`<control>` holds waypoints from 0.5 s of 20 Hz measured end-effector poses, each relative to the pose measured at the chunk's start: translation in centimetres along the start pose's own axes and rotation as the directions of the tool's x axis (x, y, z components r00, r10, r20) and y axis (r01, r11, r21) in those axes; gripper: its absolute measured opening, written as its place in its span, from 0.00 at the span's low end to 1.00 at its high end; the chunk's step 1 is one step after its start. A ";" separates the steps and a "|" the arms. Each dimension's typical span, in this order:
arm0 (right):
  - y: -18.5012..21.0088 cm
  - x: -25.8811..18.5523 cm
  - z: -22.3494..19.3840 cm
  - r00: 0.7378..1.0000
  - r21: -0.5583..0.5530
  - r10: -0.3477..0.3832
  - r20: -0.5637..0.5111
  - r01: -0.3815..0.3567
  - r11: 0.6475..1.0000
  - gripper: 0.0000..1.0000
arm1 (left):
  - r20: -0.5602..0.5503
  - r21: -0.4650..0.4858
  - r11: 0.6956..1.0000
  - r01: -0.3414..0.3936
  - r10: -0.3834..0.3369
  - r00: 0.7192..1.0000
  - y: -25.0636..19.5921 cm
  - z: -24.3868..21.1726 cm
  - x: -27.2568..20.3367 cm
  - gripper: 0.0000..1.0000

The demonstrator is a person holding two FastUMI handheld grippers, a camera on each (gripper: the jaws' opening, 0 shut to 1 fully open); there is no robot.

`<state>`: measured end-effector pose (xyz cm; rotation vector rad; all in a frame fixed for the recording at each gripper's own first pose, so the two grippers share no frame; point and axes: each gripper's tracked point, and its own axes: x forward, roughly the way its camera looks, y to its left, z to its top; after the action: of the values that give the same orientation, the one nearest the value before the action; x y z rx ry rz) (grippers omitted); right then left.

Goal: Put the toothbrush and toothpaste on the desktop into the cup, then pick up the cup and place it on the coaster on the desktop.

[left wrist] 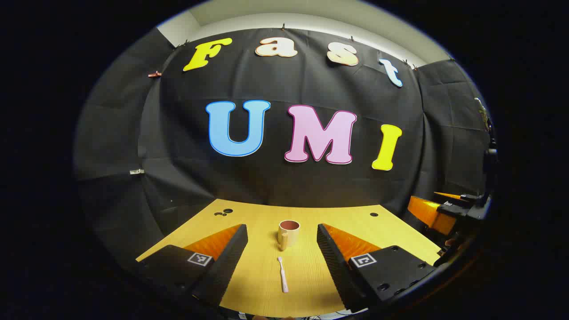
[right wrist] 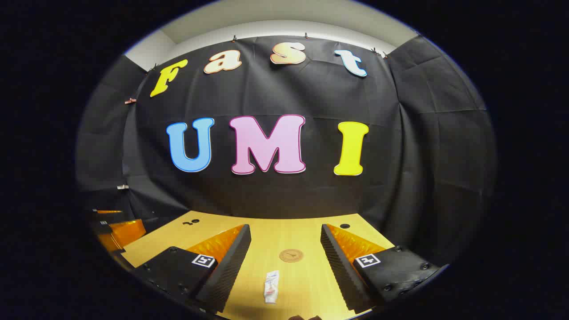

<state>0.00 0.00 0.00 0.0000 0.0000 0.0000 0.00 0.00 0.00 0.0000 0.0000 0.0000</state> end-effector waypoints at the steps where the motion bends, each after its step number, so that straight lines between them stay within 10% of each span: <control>1: -0.2 -0.3 -0.5 1.000 -0.004 -0.005 -0.009 0.005 1.000 0.97 | 0.003 0.003 1.000 0.014 -0.014 1.000 -0.3 -0.1 0.1 0.97; 10: 0.2 0.7 -3.0 0.995 0.027 0.002 -0.096 0.000 1.000 0.98 | -0.034 -0.008 1.000 0.000 -0.001 0.999 -0.4 -1.8 0.6 0.97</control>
<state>0.66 0.16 -2.98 0.0274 0.0961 0.0010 0.65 -0.45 -1.80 -0.0077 0.0342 -0.0006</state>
